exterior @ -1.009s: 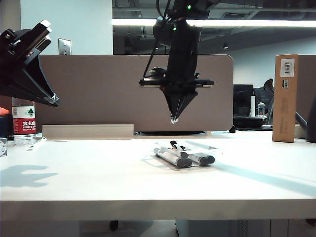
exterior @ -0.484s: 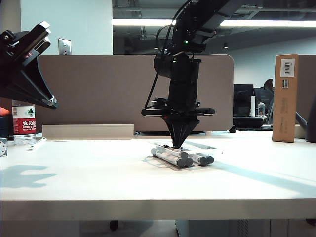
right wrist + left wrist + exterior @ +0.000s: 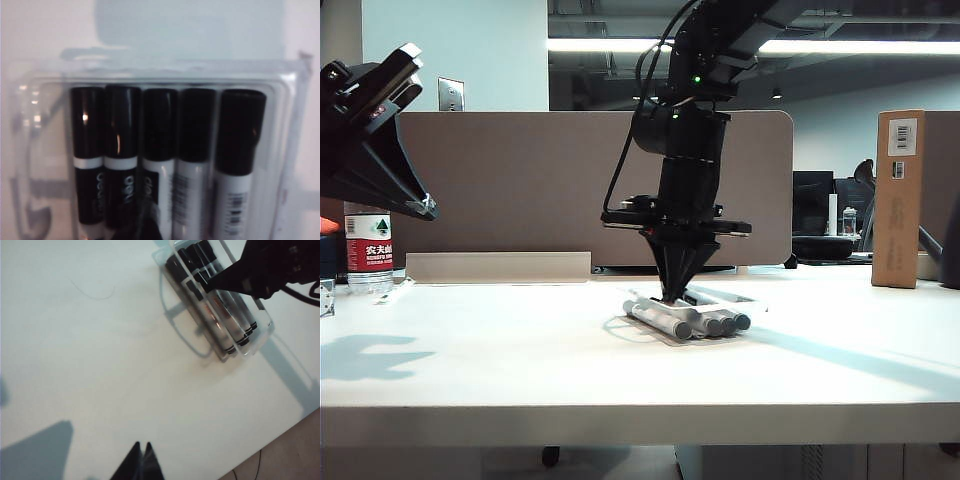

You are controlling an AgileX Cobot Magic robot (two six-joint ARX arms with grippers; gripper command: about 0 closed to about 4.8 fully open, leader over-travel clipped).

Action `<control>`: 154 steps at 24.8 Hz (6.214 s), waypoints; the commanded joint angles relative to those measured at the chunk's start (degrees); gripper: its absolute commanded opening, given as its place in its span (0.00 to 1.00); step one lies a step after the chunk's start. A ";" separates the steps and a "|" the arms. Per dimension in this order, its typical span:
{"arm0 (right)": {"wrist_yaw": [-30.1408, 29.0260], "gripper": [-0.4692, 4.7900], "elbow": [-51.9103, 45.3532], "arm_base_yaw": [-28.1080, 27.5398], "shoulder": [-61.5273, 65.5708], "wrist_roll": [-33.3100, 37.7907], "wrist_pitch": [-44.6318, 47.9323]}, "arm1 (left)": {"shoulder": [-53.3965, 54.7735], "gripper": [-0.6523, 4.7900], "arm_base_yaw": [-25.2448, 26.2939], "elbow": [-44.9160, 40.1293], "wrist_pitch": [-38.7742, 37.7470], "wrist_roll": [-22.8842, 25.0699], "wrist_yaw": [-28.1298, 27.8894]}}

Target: Pick up the markers scattered on the table and put them into the packaging box, making sure the markers fit the shape of the box's grooves.

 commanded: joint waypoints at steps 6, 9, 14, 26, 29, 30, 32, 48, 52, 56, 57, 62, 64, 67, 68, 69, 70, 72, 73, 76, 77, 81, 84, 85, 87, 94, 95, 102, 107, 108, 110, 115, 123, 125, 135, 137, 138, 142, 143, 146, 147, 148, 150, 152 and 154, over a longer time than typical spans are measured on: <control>0.72 0.08 0.09 0.02 -1.99 0.02 -1.79 | -0.17 0.13 -0.04 0.31 0.74 0.42 0.04; 0.74 0.08 0.09 0.52 -3.43 -0.11 -1.55 | -0.17 0.13 -0.04 0.31 0.79 0.44 0.04; -0.81 0.08 0.11 1.27 -6.56 -0.37 -3.02 | -0.17 0.13 -0.04 0.31 0.79 0.42 0.04; -8.28 0.08 -4.70 3.19 -27.52 -6.67 -7.76 | -3.04 0.11 -0.48 0.33 3.91 -2.64 7.54; -9.92 0.08 -13.46 3.19 -35.63 -6.88 -2.93 | -9.03 0.11 -2.64 0.26 1.64 0.02 1.57; -13.62 0.08 -20.46 3.19 -41.22 -6.86 0.96 | -15.10 0.11 -5.81 0.15 1.68 2.86 -3.54; -19.28 0.08 -32.04 3.28 -50.03 -5.60 9.11 | -24.48 0.11 -13.16 -0.13 3.28 4.00 -16.39; -14.25 0.08 -61.53 6.99 -72.46 0.24 26.56 | -56.78 0.11 -40.44 -10.25 -3.39 9.05 -46.42; -14.21 0.08 -61.51 6.97 -72.46 0.24 26.58 | -56.96 0.11 -40.46 -10.25 -3.37 9.05 -46.45; -14.23 0.08 -61.51 6.97 -72.43 0.24 26.58 | -56.96 0.11 -40.46 -10.25 -3.39 9.05 -46.38; -14.23 0.08 -61.51 6.99 -72.43 0.24 26.56 | -56.96 0.11 -40.44 -10.25 -3.39 9.05 -46.42; -14.23 0.08 -61.51 6.97 -72.43 0.24 26.56 | -56.96 0.11 -40.44 -10.49 -5.73 23.02 -49.33; -14.23 0.08 -61.51 6.99 -72.43 0.24 26.58 | -56.96 0.11 -40.44 -11.69 -5.88 26.16 -50.03; -14.23 0.08 -61.51 6.97 -72.46 0.24 26.58 | -57.00 0.11 -35.93 -18.36 1.27 23.65 -54.18; -14.23 0.08 -61.51 6.97 -72.46 0.24 26.56 | -57.00 0.11 -34.60 -19.80 2.64 22.95 -54.21; -14.23 0.08 -61.51 6.97 -72.43 0.24 26.58 | -56.98 0.11 -33.48 -21.27 4.00 22.91 -54.18; -14.23 0.08 -61.51 6.99 -72.43 0.24 26.56 | -56.98 0.11 -32.24 -22.91 5.62 22.95 -54.18; -14.23 0.08 -61.51 6.99 -72.43 0.24 26.58 | -57.00 0.11 -29.53 -24.46 5.38 23.06 -53.31; -14.23 0.08 -61.51 6.99 -72.43 0.24 26.58 | -57.02 0.11 -27.71 -24.79 6.99 24.00 -53.11; -14.23 0.08 -61.51 6.97 -72.43 0.24 26.60 | -57.46 0.11 -20.13 -24.76 7.78 22.77 -50.38; -14.23 0.08 -61.51 6.97 -72.43 0.24 26.56 | -57.81 0.11 -17.66 -24.79 7.37 22.80 -49.57; -14.23 0.08 -61.51 6.97 -72.43 0.24 26.58 | -63.25 0.11 -1.79 -27.19 5.84 21.86 -46.36; -14.21 0.08 -61.51 6.97 -72.43 0.24 26.58 | -66.58 0.11 4.20 -29.86 6.05 21.73 -43.25; -14.23 0.08 -61.51 6.97 -72.43 0.24 26.58 | -67.52 0.11 5.70 -30.80 6.78 21.33 -41.20; -14.23 0.08 -61.51 6.99 -72.43 0.24 26.56 | -69.79 0.11 9.35 -33.38 10.32 19.37 -32.83; -14.21 0.08 -61.51 6.99 -72.43 0.24 26.58 | -69.66 0.11 10.62 -41.05 18.49 8.44 -26.93; -14.23 0.08 -61.51 6.99 -72.43 0.24 26.58 | -69.66 0.11 10.60 -42.03 19.91 7.80 -25.86; -14.23 0.08 -61.51 6.97 -72.43 0.24 26.60 | -69.66 0.11 8.55 -43.41 23.12 7.96 -24.13; -14.23 0.08 -61.51 6.99 -72.43 0.24 26.60 | -69.66 0.11 8.20 -43.41 23.85 7.89 -26.86; -14.23 0.08 -61.51 6.99 -72.43 0.24 26.58 | -69.66 0.11 8.20 -43.41 23.85 7.91 -27.02; -14.23 0.08 -61.51 6.99 -72.43 0.24 26.60 | -69.66 0.11 8.20 -43.41 23.87 8.13 -26.97; -14.23 0.08 -61.51 6.99 -72.43 0.24 26.58 | -69.66 0.11 8.22 -43.41 23.87 9.66 -26.97; -14.23 0.08 -61.51 6.99 -72.43 0.24 26.58 | -69.66 0.11 8.24 -43.41 23.82 10.67 -26.95; -14.23 0.08 -61.51 6.99 -72.43 0.24 26.58 | -69.66 0.11 8.24 -43.41 23.85 11.30 -26.93; -14.23 0.08 -61.51 6.99 -72.43 0.24 26.58 | -69.66 0.11 8.24 -43.41 23.85 11.32 -26.86; -14.23 0.08 -61.51 6.99 -72.43 0.24 26.58 | -69.66 0.11 8.24 -43.41 23.82 11.32 -26.86; -14.23 0.08 -61.51 6.99 -72.43 0.24 26.58 | -69.66 0.11 8.24 -43.41 23.82 11.32 -26.86; -14.23 0.08 -61.51 6.97 -72.43 0.24 26.58 | -69.66 0.11 8.24 -43.41 23.82 11.32 -26.86; -14.23 0.08 -61.51 6.99 -72.43 0.24 26.58 | -69.66 0.11 8.24 -43.41 23.82 11.32 -26.86; -14.23 0.08 -61.51 6.99 -72.43 0.24 26.58 | -69.66 0.11 8.24 -43.41 23.82 11.32 -26.86; -14.23 0.08 -61.51 6.99 -72.43 0.24 26.58 | -69.66 0.11 8.24 -43.41 23.82 11.32 -26.86; -14.23 0.08 -61.51 6.97 -72.43 0.24 26.58 | -69.66 0.11 8.24 -43.41 23.85 11.32 -26.86; -14.23 0.08 -61.51 6.97 -72.43 0.24 26.60 | -69.66 0.11 8.24 -43.41 23.85 11.34 -26.86; -14.23 0.08 -61.51 6.99 -72.43 0.24 26.58 | -69.66 0.11 8.22 -43.41 23.71 11.32 -26.86; -14.23 0.08 -61.51 6.97 -72.43 0.24 26.58 | -69.66 0.11 8.24 -43.41 23.71 11.32 -26.88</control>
